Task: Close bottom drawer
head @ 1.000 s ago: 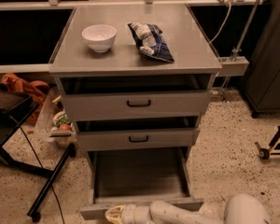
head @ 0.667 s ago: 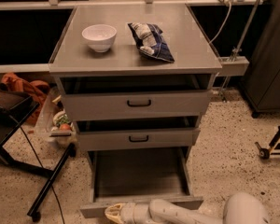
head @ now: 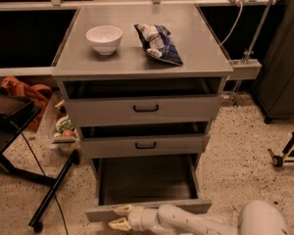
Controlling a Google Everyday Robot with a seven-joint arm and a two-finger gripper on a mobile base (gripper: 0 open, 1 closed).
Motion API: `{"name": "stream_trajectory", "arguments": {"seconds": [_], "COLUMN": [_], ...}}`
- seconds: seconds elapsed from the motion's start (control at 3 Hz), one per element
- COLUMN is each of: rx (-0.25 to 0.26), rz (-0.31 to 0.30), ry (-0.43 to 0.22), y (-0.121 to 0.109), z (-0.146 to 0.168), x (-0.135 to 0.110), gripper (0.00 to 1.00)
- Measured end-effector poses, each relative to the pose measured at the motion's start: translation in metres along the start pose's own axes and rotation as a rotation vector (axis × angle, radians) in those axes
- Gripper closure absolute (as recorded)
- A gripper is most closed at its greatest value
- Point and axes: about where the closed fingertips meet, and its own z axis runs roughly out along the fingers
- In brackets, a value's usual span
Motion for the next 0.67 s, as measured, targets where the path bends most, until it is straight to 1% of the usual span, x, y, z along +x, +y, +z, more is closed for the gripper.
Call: {"name": "stream_trajectory", "arguments": {"seconds": [0.33,0.67], "rx": [0.007,0.028], "rz": [0.000,0.010], "ry": [0.005,0.010], "y": [-0.005,-0.023], "z": [-0.001,0.001], "x": [0.001,0.004], "gripper": [0.00,0.00]}}
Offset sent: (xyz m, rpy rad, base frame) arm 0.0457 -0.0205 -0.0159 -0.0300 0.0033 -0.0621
